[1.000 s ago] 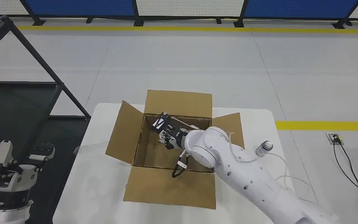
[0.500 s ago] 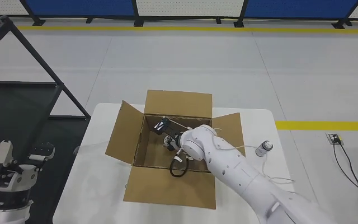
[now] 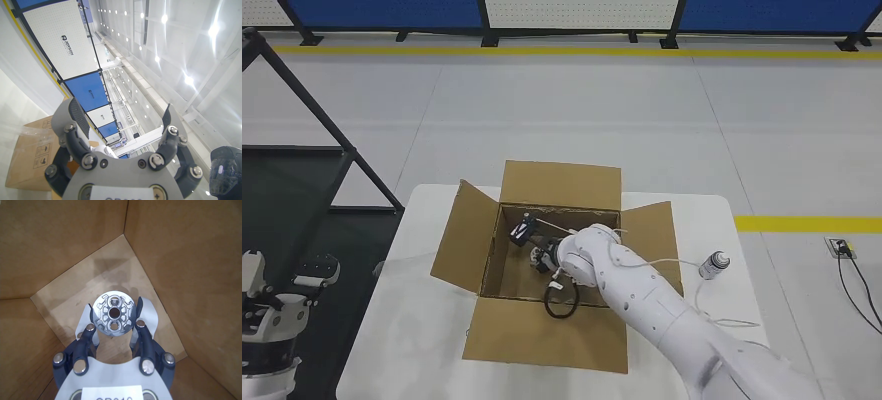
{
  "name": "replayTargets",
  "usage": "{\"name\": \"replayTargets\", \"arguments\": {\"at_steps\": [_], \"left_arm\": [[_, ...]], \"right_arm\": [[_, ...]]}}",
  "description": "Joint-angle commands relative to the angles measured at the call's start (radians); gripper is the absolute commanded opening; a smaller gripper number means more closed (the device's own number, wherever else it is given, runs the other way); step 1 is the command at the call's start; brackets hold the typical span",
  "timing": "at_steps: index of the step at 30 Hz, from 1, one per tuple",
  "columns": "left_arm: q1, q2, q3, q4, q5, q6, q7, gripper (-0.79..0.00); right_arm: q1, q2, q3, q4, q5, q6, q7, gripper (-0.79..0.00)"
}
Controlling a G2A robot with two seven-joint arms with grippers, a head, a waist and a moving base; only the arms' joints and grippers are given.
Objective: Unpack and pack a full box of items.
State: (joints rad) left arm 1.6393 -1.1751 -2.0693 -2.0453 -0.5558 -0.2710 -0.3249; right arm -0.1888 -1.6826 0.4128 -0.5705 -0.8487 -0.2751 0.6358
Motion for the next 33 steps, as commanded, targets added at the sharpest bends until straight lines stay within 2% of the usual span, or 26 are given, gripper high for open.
{"name": "replayTargets", "arguments": {"at_steps": [1,3,4,5,7,9,16,21,27,33], "left_arm": [[0.0,0.0,0.0,0.0,0.0,0.0,0.0,0.0],[0.0,0.0,0.0,0.0,0.0,0.0,0.0,0.0],[0.0,0.0,0.0,0.0,0.0,0.0,0.0,0.0],[0.0,0.0,0.0,0.0,0.0,0.0,0.0,0.0],[0.0,0.0,0.0,0.0,0.0,0.0,0.0,0.0],[0.0,0.0,0.0,0.0,0.0,0.0,0.0,0.0],[0.0,0.0,0.0,0.0,0.0,0.0,0.0,0.0],[0.0,0.0,0.0,0.0,0.0,0.0,0.0,0.0],[0.0,0.0,0.0,0.0,0.0,0.0,0.0,0.0],[0.0,0.0,0.0,0.0,0.0,0.0,0.0,0.0]], "right_arm": [[0.002,-0.008,0.0,0.012,-0.006,-0.006,0.001,-0.496],[0.004,-0.014,0.001,0.022,-0.012,-0.011,0.001,-0.403],[0.005,-0.017,0.001,0.027,-0.015,-0.014,0.001,-0.262],[0.006,-0.02,0.002,0.032,-0.017,-0.017,0.001,-0.191],[0.008,-0.025,0.004,0.039,-0.024,-0.021,0.0,-0.077],[0.008,-0.028,0.007,0.043,-0.032,-0.022,-0.002,0.0],[0.005,-0.022,0.027,0.029,-0.064,-0.029,-0.02,0.0],[-0.012,0.01,0.062,-0.041,-0.099,-0.037,-0.044,0.0],[-0.085,0.085,0.139,-0.237,-0.169,-0.033,-0.031,0.0],[-0.257,0.194,0.291,-0.574,-0.282,-0.024,0.019,0.0]]}}
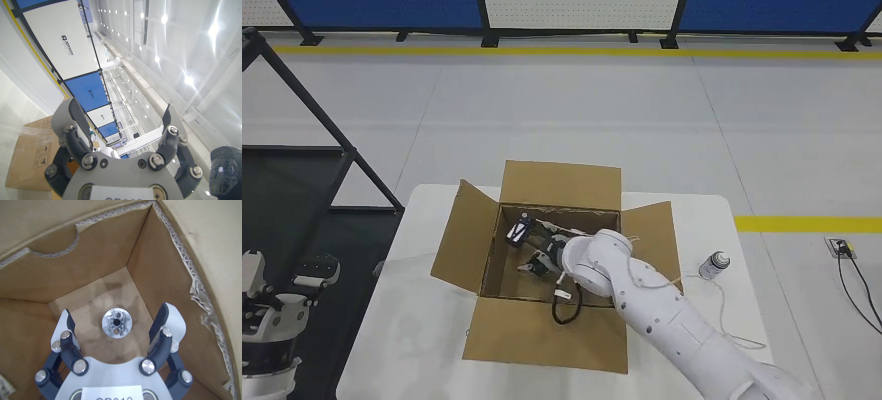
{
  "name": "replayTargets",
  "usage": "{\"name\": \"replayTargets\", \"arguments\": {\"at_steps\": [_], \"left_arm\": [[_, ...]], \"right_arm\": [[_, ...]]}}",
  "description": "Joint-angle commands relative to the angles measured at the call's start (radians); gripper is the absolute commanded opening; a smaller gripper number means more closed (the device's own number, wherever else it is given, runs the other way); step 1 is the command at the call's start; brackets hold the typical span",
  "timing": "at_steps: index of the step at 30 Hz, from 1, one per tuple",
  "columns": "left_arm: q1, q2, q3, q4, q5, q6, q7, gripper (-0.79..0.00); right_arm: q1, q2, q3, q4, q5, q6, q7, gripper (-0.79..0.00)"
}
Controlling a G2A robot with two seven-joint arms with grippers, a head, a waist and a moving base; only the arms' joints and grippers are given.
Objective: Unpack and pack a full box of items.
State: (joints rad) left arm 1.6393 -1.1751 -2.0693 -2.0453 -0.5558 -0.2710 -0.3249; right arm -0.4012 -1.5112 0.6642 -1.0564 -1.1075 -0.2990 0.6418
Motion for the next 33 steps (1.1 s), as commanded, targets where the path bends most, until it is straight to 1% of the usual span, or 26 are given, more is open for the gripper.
{"name": "replayTargets", "arguments": {"at_steps": [1,4,7,9,11,14,15,17,18,20,21,24,27,30,33], "left_arm": [[0.0,0.0,0.0,0.0,0.0,0.0,0.0,0.0],[0.0,0.0,0.0,0.0,0.0,0.0,0.0,0.0],[0.0,0.0,0.0,0.0,0.0,0.0,0.0,0.0],[0.0,0.0,0.0,0.0,0.0,0.0,0.0,0.0],[0.0,0.0,0.0,0.0,0.0,0.0,0.0,0.0],[0.0,0.0,0.0,0.0,0.0,0.0,0.0,0.0],[0.0,0.0,0.0,0.0,0.0,0.0,0.0,0.0],[0.0,0.0,0.0,0.0,0.0,0.0,0.0,0.0],[0.0,0.0,0.0,0.0,0.0,0.0,0.0,0.0],[0.0,0.0,0.0,0.0,0.0,0.0,0.0,0.0],[0.0,0.0,0.0,0.0,0.0,0.0,0.0,0.0],[0.0,0.0,0.0,0.0,0.0,0.0,0.0,0.0],[0.0,0.0,0.0,0.0,0.0,0.0,0.0,0.0],[0.0,0.0,0.0,0.0,0.0,0.0,0.0,0.0],[0.0,0.0,0.0,0.0,0.0,0.0,0.0,0.0]], "right_arm": [[-0.083,0.041,0.073,-0.152,-0.043,0.003,0.02,0.0],[-0.201,0.085,0.172,-0.33,-0.095,0.01,0.024,0.0],[-0.303,0.115,0.259,-0.465,-0.134,0.018,0.013,0.0],[-0.362,0.13,0.311,-0.539,-0.164,0.045,0.005,0.0],[-0.412,0.141,0.359,-0.6,-0.17,0.052,-0.016,0.0],[-0.509,0.162,0.457,-0.709,-0.19,0.067,-0.054,0.0],[-0.556,0.17,0.502,-0.758,-0.198,0.073,-0.071,0.0],[-0.615,0.181,0.56,-0.812,-0.211,0.081,-0.08,0.0],[-0.661,0.187,0.609,-0.852,-0.22,0.105,-0.085,0.0],[-0.718,0.194,0.669,-0.892,-0.201,0.113,-0.101,0.0],[-0.761,0.2,0.722,-0.918,-0.195,0.122,-0.113,0.0],[-0.859,0.21,0.829,-0.972,-0.167,0.129,-0.157,0.0],[-0.944,0.216,0.917,-1.007,-0.147,0.14,-0.187,0.0],[-1.0,0.22,0.973,-1.018,-0.146,0.173,-0.189,0.0],[-1.02,0.219,1.007,-0.995,-0.121,0.227,-0.177,0.0]]}}
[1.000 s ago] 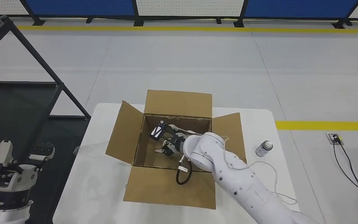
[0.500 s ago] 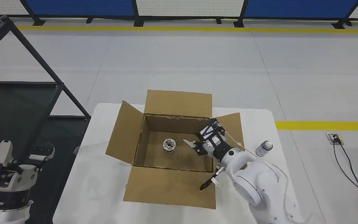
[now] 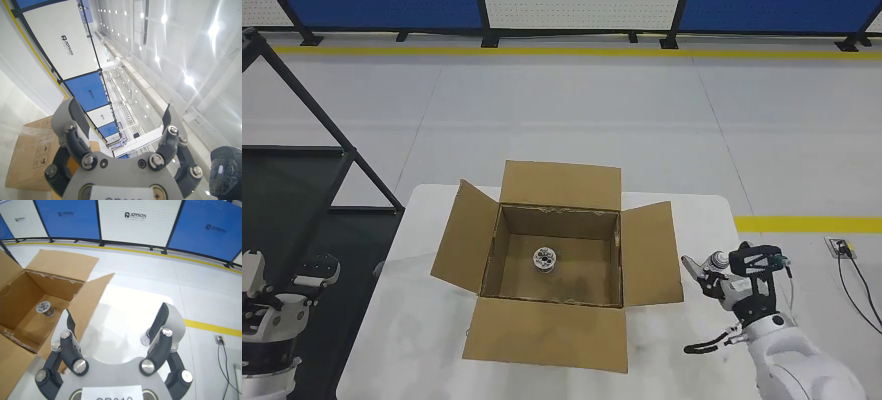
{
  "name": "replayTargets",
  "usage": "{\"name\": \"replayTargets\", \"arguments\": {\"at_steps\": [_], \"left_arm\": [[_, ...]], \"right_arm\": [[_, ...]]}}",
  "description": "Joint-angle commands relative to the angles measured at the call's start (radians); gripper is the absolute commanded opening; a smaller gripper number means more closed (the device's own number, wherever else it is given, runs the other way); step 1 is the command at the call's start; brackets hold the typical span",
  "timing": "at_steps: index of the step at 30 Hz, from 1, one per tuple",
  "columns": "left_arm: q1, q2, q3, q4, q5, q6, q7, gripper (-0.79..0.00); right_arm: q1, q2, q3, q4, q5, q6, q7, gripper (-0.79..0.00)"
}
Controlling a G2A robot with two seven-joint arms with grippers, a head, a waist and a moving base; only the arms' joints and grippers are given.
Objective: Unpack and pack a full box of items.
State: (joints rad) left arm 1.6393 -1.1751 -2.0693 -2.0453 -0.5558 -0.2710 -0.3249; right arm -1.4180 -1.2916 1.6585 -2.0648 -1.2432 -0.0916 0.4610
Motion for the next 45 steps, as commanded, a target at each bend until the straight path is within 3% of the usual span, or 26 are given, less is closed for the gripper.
{"name": "replayTargets", "arguments": {"at_steps": [1,12,20,36,39,42,45], "left_arm": [[0.0,0.0,0.0,0.0,0.0,0.0,0.0,0.0],[0.0,0.0,0.0,0.0,0.0,0.0,0.0,0.0],[0.0,0.0,0.0,0.0,0.0,0.0,0.0,0.0],[0.0,0.0,0.0,0.0,0.0,0.0,0.0,0.0],[0.0,0.0,0.0,0.0,0.0,0.0,0.0,0.0],[0.0,0.0,0.0,0.0,0.0,0.0,0.0,0.0],[0.0,0.0,0.0,0.0,0.0,0.0,0.0,0.0]], "right_arm": [[-0.005,0.0,0.024,0.029,0.031,0.028,0.002,0.0],[0.105,0.001,0.036,0.295,0.051,0.154,0.072,0.0],[0.188,0.005,0.0,0.442,0.072,0.1,0.078,0.0],[0.306,0.005,-0.058,0.615,0.059,0.138,0.069,0.0],[0.316,0.005,-0.063,0.629,0.063,0.144,0.061,-0.117],[0.322,0.006,-0.067,0.638,0.064,0.145,0.058,-0.406],[0.325,0.007,-0.07,0.642,0.067,0.141,0.056,-0.468]]}}
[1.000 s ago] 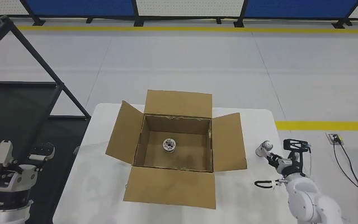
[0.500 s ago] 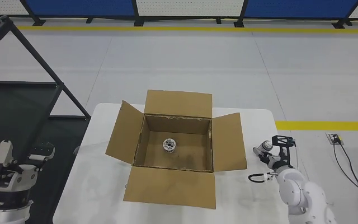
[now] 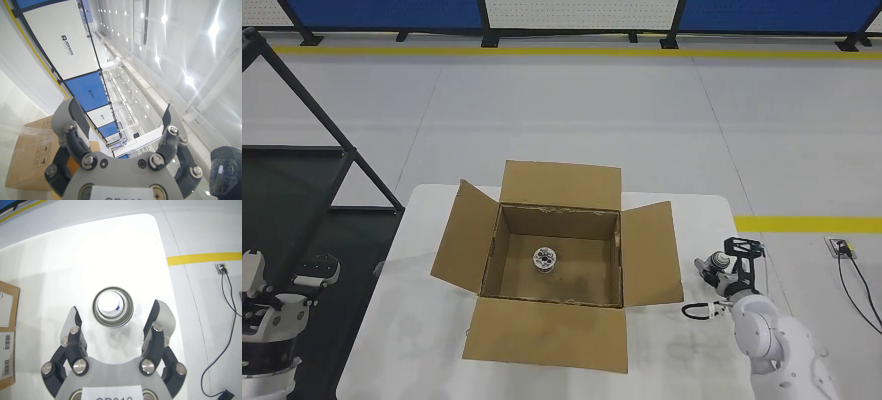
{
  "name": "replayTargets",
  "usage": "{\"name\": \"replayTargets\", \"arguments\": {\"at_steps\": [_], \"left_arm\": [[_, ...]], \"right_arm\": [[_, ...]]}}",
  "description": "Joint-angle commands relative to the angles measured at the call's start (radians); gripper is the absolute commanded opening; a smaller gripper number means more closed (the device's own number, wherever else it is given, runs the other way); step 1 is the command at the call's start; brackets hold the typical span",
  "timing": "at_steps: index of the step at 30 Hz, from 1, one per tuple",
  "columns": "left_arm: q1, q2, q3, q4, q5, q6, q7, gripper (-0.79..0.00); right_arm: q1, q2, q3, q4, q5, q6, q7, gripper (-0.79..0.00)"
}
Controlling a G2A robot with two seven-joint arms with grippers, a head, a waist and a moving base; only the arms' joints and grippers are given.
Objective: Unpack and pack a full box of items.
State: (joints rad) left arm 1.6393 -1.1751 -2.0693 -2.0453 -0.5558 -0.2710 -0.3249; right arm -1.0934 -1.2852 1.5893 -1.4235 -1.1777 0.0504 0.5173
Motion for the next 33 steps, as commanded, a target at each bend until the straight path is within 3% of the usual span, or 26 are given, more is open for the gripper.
{"name": "replayTargets", "arguments": {"at_steps": [1,4,6,8,18,33], "left_arm": [[0.0,0.0,0.0,0.0,0.0,0.0,0.0,0.0],[0.0,0.0,0.0,0.0,0.0,0.0,0.0,0.0],[0.0,0.0,0.0,0.0,0.0,0.0,0.0,0.0],[0.0,0.0,0.0,0.0,0.0,0.0,0.0,0.0],[0.0,0.0,0.0,0.0,0.0,0.0,0.0,0.0],[0.0,0.0,0.0,0.0,0.0,0.0,0.0,0.0]], "right_arm": [[0.002,0.0,-0.003,0.002,0.002,0.0,-0.001,-0.511],[0.003,0.001,-0.004,0.004,0.002,0.006,-0.005,-0.591],[0.004,0.001,-0.004,0.006,0.004,0.009,-0.01,-0.72],[0.002,0.002,-0.004,0.004,0.008,0.012,-0.017,-0.785],[-0.043,-0.002,0.02,-0.107,0.058,0.12,-0.096,-0.785],[-0.193,-0.019,-0.041,-0.537,0.059,0.212,-0.282,-0.785]]}}
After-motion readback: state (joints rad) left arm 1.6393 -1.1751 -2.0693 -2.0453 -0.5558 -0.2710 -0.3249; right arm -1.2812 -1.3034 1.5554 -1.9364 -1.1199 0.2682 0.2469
